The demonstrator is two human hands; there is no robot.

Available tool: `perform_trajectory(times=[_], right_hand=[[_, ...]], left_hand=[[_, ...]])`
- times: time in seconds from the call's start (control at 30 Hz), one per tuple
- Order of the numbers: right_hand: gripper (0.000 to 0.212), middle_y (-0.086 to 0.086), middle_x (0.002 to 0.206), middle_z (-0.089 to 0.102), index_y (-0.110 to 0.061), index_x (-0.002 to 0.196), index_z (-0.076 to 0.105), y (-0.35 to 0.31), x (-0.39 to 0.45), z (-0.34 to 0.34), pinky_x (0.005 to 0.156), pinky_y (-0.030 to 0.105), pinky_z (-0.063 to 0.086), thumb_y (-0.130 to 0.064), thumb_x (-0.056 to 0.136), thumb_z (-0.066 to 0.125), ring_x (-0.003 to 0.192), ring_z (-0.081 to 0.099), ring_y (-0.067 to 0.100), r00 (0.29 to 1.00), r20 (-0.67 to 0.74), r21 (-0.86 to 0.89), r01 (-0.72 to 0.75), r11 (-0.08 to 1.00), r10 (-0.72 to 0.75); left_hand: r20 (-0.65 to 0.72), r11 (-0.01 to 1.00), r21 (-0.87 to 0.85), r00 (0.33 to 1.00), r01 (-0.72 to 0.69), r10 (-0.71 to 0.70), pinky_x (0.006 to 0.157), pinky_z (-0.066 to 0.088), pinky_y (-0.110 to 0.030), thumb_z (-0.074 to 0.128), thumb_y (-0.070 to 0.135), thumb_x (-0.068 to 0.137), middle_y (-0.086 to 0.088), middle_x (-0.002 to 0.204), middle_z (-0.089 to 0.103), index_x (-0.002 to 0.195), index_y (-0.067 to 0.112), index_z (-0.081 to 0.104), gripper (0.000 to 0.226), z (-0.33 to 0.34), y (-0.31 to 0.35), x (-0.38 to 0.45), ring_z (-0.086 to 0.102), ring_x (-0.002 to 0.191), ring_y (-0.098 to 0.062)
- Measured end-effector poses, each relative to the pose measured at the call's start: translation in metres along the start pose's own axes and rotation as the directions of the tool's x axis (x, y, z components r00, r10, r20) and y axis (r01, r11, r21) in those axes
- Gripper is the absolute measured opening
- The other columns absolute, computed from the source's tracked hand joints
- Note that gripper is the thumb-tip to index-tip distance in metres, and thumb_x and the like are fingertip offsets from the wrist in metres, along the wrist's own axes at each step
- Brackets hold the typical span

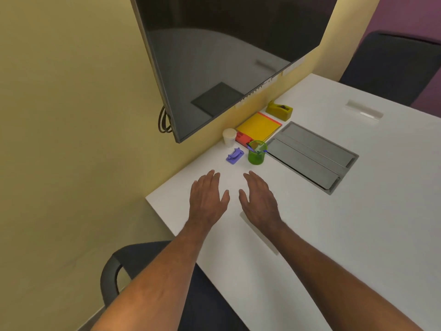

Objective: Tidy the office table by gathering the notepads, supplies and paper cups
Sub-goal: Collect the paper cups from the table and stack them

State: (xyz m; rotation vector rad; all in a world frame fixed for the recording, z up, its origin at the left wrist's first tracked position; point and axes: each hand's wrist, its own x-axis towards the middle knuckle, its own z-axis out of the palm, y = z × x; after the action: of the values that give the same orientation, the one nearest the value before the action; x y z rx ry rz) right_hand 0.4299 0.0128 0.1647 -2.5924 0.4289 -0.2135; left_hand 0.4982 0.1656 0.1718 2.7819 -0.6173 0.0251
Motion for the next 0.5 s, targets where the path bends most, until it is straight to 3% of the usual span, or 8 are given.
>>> perform_trajectory(times=[0.2,0.5], right_hand=[[0.054,-0.001,0.162,0.037,-0.023,0.155,0.037,0.003,0.080,0.035,0.110,0.032,0.042,-0.041,0.105,0.046,0.147,0.035,0.016,0.999,0.025,0.046,-0.044,0.998,0.043],[0.053,0.002,0.155,0.046,-0.018,0.151,0.042,0.033,0.201,0.113,0.104,0.031,0.047,-0.031,0.102,0.056,0.142,0.044,0.018,0.996,0.009,0.233,-0.084,0.969,0.084]], left_hand=[[0.021,0.999,-0.023,0.999,0.045,-0.045,0.120,0.031,-0.042,0.047,0.052,0.098,-0.003,0.160,0.038,0.152,0.019,0.038,0.064,0.029,-0.020,0.079,0.037,0.146,-0.022],[0.034,0.994,-0.031,0.995,0.100,-0.099,0.118,0.033,-0.039,0.050,0.054,0.097,-0.001,0.159,0.039,0.153,0.020,0.037,0.067,0.105,-0.057,0.183,0.038,0.146,-0.021]])
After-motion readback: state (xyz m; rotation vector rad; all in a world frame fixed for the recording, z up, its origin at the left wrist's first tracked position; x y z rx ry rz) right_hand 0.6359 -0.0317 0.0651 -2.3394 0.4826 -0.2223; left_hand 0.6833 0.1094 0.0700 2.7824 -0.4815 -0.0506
